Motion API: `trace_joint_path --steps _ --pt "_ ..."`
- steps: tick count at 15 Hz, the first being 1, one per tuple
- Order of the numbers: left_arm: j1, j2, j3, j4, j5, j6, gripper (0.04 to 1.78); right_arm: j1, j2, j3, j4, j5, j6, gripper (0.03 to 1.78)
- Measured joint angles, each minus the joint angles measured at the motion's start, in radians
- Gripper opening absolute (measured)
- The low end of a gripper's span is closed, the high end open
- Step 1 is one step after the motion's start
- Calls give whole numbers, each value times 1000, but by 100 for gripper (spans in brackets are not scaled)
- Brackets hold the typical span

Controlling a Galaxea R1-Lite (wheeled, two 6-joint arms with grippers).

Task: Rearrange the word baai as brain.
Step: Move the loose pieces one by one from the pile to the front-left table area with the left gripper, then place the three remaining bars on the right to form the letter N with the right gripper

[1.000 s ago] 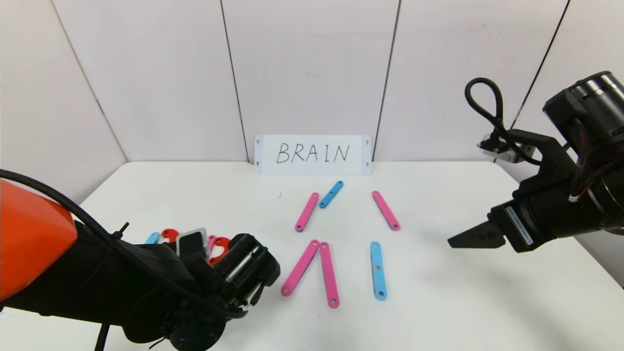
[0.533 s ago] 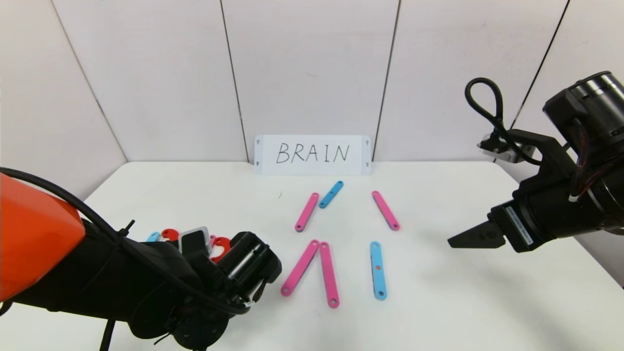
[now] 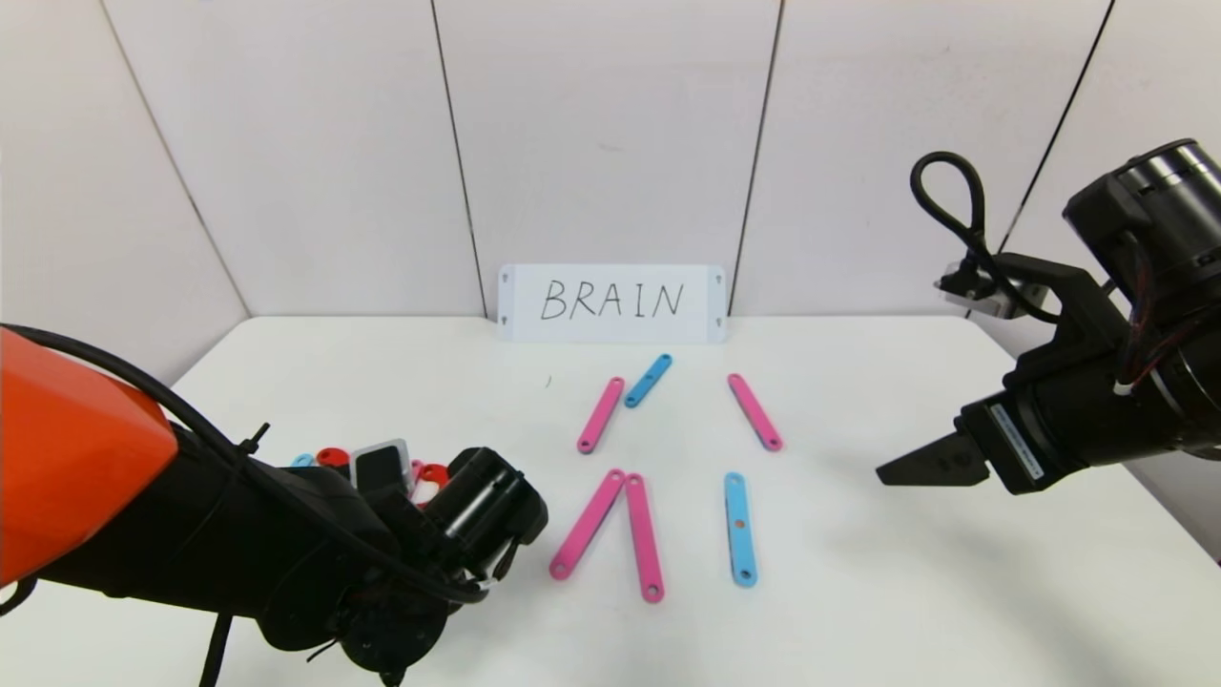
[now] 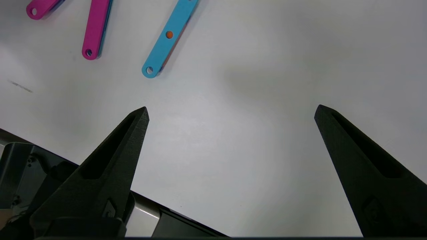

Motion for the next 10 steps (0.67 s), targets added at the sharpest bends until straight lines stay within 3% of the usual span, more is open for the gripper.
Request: trace_joint_path --steps 3,7,10 --pt "-3 1 -2 -30 -2 17 64 0 -2 0 0 0 -1 174" --pt "-4 -3 -7 -35 -2 33 132 1 -1 1 0 1 -1 174" --pt "-9 -43 -30 -33 -2 59 164 2 0 1 0 1 -1 174"
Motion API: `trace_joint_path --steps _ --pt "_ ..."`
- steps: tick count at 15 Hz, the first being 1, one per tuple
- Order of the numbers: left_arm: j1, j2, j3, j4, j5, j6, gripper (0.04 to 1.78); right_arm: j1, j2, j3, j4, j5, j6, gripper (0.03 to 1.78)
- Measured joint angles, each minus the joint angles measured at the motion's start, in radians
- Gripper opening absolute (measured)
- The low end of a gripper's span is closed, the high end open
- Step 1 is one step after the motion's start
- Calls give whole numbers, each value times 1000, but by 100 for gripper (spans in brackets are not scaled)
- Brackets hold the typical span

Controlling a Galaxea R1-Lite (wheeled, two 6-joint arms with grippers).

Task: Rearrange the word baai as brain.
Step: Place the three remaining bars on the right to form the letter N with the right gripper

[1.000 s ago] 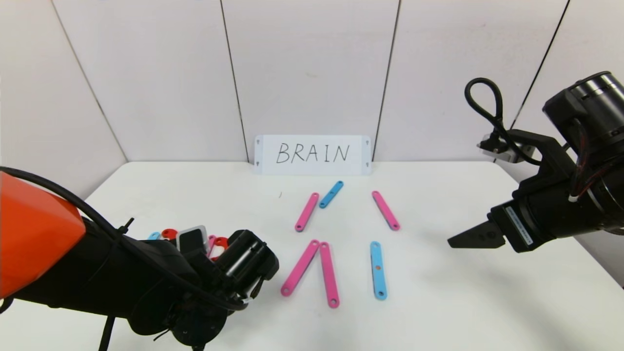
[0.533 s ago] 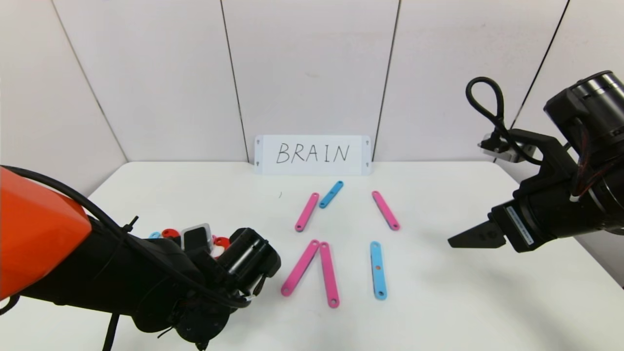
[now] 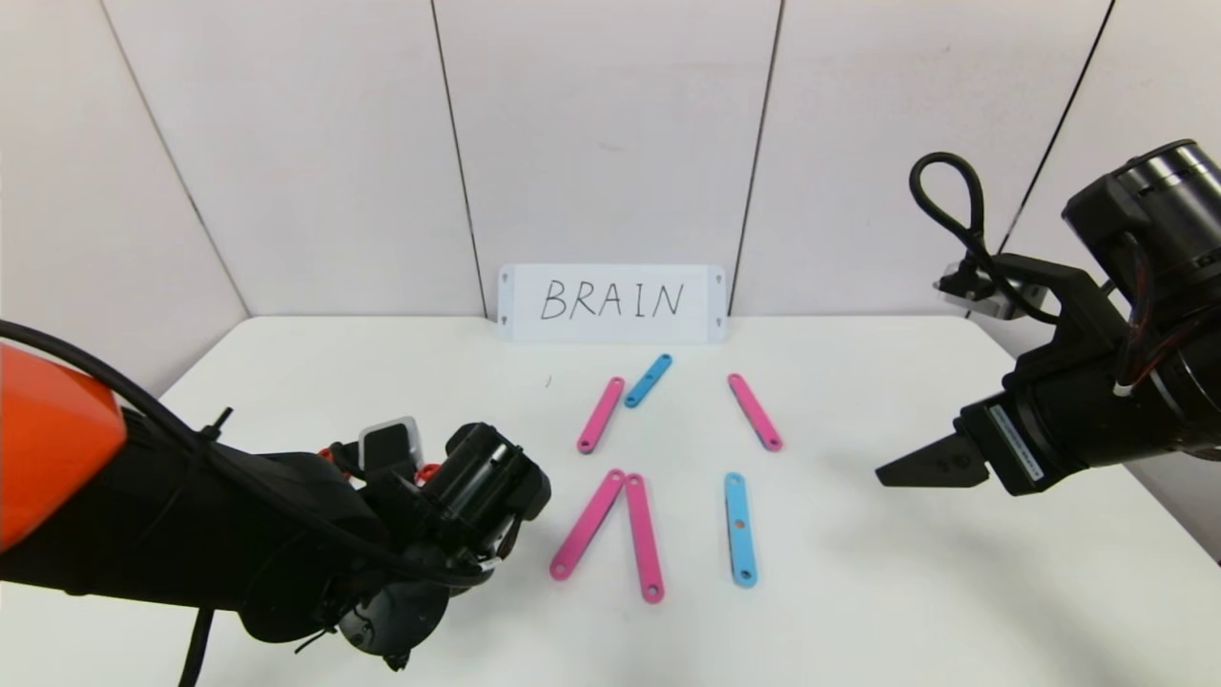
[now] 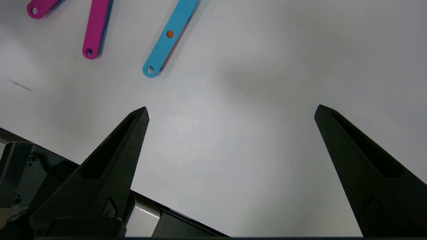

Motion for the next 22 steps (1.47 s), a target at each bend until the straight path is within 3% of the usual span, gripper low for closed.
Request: trace_joint_path --steps 3,11,14,18,22 --pt "-10 -95 -42 1 1 80 173 0 -1 0 0 0 0 174" --pt "-17 -304 -247 -4 -41 409 173 0 -1 2 -17 0 1 174" --pt "-22 -339 -273 -4 -129 435 173 12 9 31 -136 -1 1 174" --pt "-16 -367 -262 -4 -150 478 173 55 94 24 -359 -59 -5 174" --pt "-10 -385 -255 -4 -198 481 173 77 227 -37 -394 -108 2 174"
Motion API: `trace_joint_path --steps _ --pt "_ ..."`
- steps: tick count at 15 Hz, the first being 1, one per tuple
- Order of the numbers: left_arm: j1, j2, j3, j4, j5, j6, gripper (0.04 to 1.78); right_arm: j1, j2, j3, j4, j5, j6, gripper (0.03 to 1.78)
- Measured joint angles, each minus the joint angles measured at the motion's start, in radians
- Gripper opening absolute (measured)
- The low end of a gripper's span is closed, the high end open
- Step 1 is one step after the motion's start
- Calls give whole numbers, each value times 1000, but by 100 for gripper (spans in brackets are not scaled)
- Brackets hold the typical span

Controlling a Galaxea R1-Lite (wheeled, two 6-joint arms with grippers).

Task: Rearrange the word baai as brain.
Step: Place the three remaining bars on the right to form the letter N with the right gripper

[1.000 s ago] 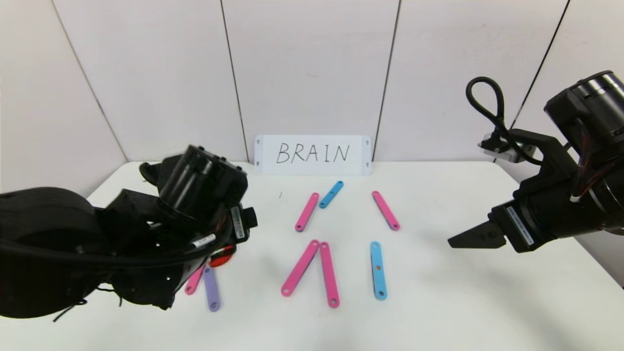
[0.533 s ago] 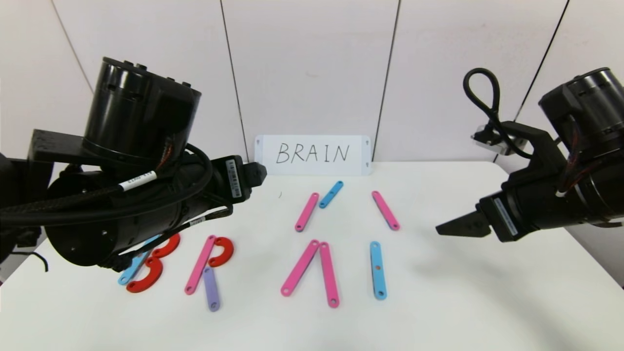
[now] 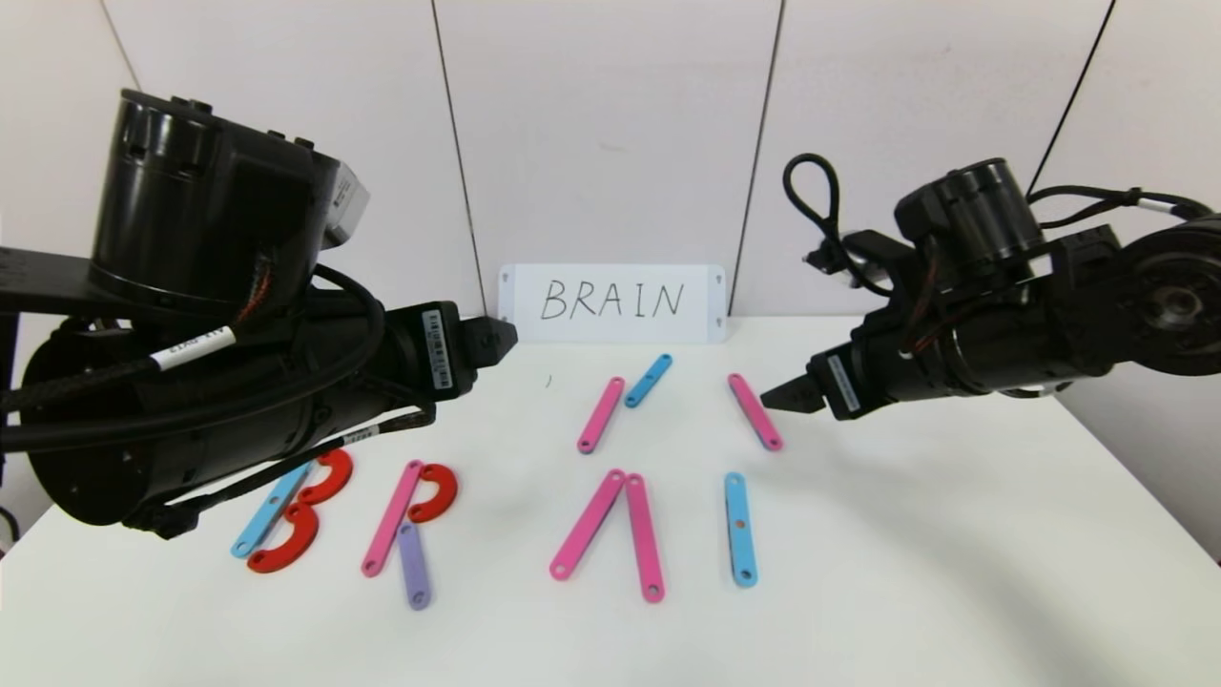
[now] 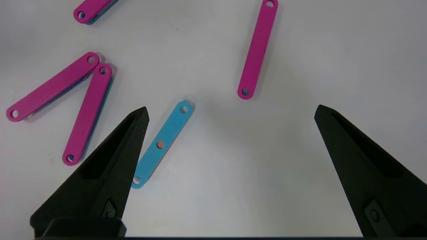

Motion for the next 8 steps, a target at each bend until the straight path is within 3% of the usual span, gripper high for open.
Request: trace_joint_path --steps 5,8 --pt "34 -33 3 -1 -55 16 173 33 156 -193 3 -11 24 174" --pt "40 -60 3 1 -73 36 173 87 256 -325 4 -47 27 174"
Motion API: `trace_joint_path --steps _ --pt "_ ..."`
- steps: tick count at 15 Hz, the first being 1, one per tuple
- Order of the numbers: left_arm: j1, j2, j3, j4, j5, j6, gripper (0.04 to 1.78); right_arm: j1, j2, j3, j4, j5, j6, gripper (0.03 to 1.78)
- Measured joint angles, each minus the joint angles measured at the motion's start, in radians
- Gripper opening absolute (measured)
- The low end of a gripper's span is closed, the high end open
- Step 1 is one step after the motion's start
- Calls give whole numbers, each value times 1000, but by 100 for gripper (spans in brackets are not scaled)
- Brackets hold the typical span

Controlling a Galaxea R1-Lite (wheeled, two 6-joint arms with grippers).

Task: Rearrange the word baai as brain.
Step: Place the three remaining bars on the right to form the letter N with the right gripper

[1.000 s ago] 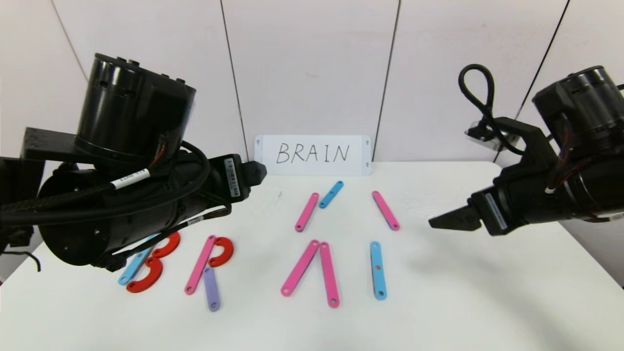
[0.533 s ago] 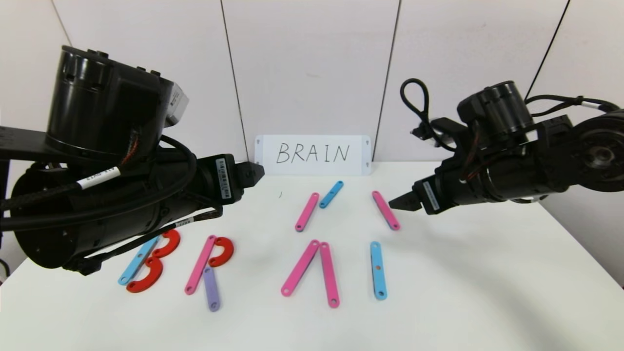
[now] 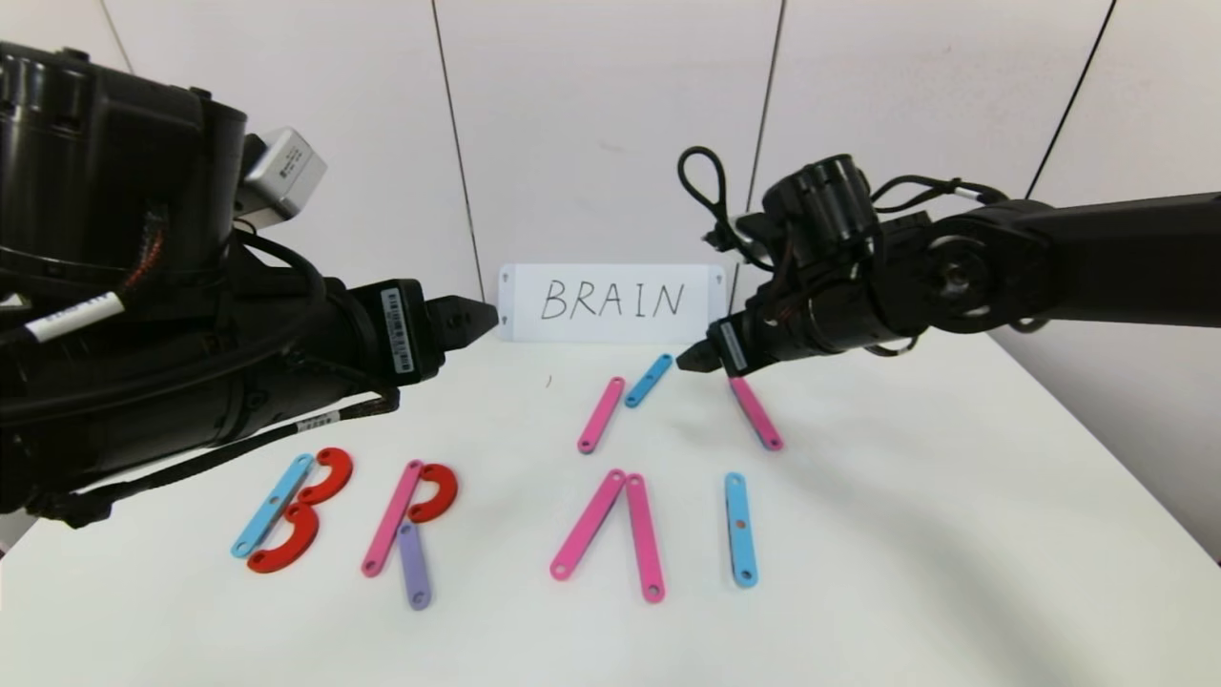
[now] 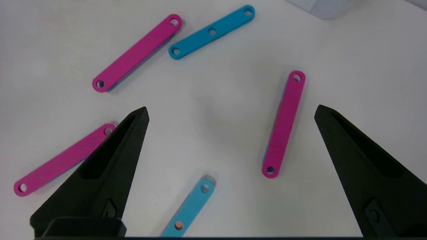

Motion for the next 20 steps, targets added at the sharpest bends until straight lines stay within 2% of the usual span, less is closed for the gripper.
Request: trace_joint_path --steps 5,8,12,20 --pt "11 -61 3 6 -21 33 173 91 147 -136 6 -21 11 174" --pt "33 -120 20 9 -66 91 173 137 224 -203 11 -91 17 174" --pt "106 -191 47 24 -167 180 173 189 305 -293 23 -185 18 174" --pt "129 -175 55 48 -182 187 173 177 357 -313 47 -192 142 174"
